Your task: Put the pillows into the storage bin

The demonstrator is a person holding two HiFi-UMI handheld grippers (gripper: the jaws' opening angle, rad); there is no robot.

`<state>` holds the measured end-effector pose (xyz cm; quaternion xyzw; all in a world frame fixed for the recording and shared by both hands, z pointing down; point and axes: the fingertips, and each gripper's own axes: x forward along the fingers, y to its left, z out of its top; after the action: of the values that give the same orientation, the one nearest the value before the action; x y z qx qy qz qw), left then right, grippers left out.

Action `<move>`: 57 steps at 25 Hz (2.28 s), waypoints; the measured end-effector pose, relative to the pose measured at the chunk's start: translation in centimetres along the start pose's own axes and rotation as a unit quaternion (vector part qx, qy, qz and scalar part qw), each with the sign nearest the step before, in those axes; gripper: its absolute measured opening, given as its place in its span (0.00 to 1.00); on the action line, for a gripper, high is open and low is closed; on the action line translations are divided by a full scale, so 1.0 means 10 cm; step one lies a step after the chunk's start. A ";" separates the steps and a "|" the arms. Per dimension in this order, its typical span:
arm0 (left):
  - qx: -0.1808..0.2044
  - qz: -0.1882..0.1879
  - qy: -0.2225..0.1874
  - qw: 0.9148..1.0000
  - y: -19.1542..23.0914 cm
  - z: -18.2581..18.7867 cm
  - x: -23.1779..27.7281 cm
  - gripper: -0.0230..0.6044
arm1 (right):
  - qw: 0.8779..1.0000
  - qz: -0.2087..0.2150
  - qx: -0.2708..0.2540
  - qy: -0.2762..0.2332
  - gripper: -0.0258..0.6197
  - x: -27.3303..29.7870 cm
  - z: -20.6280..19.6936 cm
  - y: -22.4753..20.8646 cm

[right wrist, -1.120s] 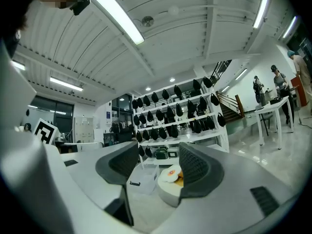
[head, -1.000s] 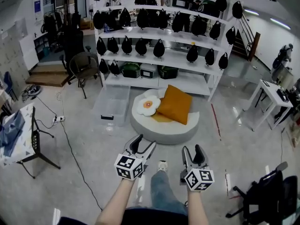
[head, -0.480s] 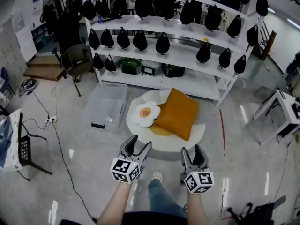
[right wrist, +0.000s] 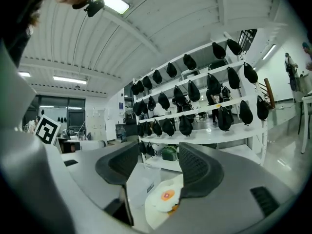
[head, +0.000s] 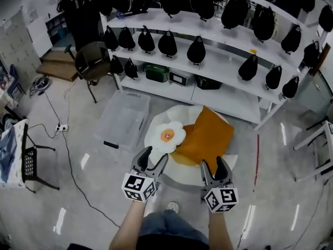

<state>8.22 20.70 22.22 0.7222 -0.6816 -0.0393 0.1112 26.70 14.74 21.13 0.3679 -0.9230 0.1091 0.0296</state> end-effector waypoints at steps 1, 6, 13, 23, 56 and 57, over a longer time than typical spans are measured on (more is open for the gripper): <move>-0.002 0.001 0.001 1.000 0.03 0.02 0.06 0.47 | 1.000 0.001 0.000 0.000 0.42 0.06 0.02 -0.02; 0.008 -0.010 0.004 1.000 0.02 0.15 0.26 0.47 | 1.000 -0.005 0.004 -0.001 0.42 0.21 0.10 -0.11; 0.017 -0.029 0.014 0.999 0.01 0.23 0.44 0.47 | 1.000 -0.020 0.010 -0.001 0.42 0.33 0.16 -0.16; 0.008 -0.004 0.027 1.000 0.14 0.11 0.65 0.47 | 1.000 -0.007 0.015 0.008 0.42 0.60 0.13 -0.35; -0.050 0.032 0.185 0.981 2.20 -1.68 2.52 0.47 | 0.985 0.009 0.015 0.174 0.42 3.33 -1.64 -0.71; -0.053 0.032 0.192 0.979 2.27 -1.79 2.59 0.47 | 0.983 0.008 0.013 0.182 0.42 3.43 -1.74 -0.74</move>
<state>-8.45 -4.14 46.92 0.6873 -0.6670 0.0675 0.2796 6.36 -9.71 44.09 0.3348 -0.9036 0.1867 0.1913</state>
